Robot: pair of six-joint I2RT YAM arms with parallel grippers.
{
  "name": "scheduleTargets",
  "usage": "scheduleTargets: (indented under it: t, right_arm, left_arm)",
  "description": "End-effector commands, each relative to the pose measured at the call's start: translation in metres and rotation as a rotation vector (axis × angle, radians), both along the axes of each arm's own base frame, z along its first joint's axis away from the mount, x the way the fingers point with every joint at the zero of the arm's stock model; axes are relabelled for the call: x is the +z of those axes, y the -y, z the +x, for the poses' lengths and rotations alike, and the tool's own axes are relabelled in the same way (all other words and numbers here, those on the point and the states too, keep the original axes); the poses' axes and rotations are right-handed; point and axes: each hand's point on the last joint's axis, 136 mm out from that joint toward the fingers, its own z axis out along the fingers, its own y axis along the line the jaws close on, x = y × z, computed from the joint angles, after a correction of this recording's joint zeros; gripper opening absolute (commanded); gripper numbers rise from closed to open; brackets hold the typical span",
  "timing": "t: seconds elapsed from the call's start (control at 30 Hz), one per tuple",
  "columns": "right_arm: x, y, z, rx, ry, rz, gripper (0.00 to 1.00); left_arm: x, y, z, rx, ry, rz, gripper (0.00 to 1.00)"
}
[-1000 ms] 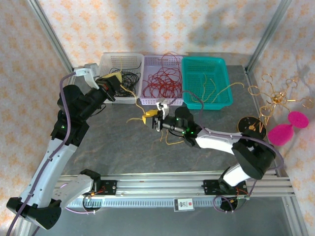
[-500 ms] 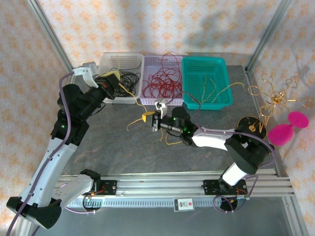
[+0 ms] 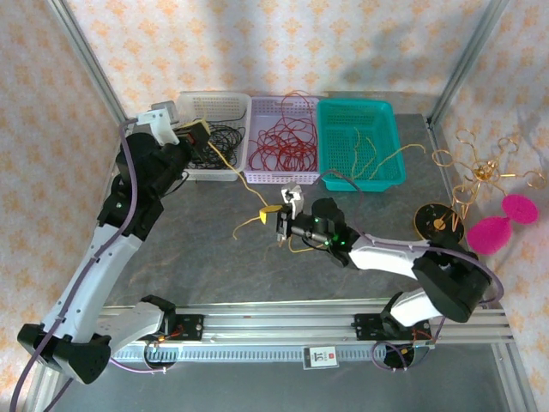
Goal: Untangle the cables
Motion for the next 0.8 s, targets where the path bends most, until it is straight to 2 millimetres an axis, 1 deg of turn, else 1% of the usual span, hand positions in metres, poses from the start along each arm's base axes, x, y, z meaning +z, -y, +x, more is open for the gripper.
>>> scheduleTargets:
  t: [0.0,0.03,0.1,0.13,0.17,0.23,0.4,0.6,0.7,0.77]
  right_arm:
    - [-0.042,0.023,0.004,-0.108,-0.094,-0.161,0.0]
    - [-0.04,0.027,0.008,-0.138,-0.103,-0.183,0.0]
    - [-0.032,0.03,0.013,-0.17,-0.103,-0.209,0.0]
    - [-0.026,0.033,0.016,-0.192,-0.103,-0.22,0.0]
    - [-0.02,0.035,0.019,-0.215,-0.101,-0.227,0.0]
    - [-0.008,0.04,0.025,-0.253,-0.101,-0.246,0.0]
    - [0.024,0.058,0.04,-0.325,-0.121,-0.247,0.0]
    - [0.065,0.095,0.066,-0.435,-0.141,-0.204,0.0]
    - [0.081,0.114,0.077,-0.489,-0.127,-0.194,0.0]
    - [0.091,0.122,0.082,-0.512,-0.114,-0.193,0.0]
  left_arm:
    - [0.057,-0.018,-0.007,0.076,0.175,-0.043,0.02]
    - [0.053,-0.013,-0.006,0.05,0.168,-0.048,0.14]
    - [0.045,-0.005,-0.005,0.009,0.151,-0.053,0.43]
    - [0.039,-0.003,-0.004,-0.001,0.138,-0.055,0.53]
    - [0.035,-0.003,-0.004,-0.003,0.127,-0.056,0.56]
    - [0.029,-0.003,-0.006,-0.005,0.117,-0.058,0.58]
    - [0.013,-0.009,-0.022,0.0,0.097,-0.048,0.58]
    - [-0.012,-0.022,-0.043,0.043,0.041,0.009,0.59]
    - [-0.024,-0.027,-0.053,0.057,0.014,0.032,0.59]
    - [-0.032,-0.03,-0.058,0.063,0.001,0.04,0.59]
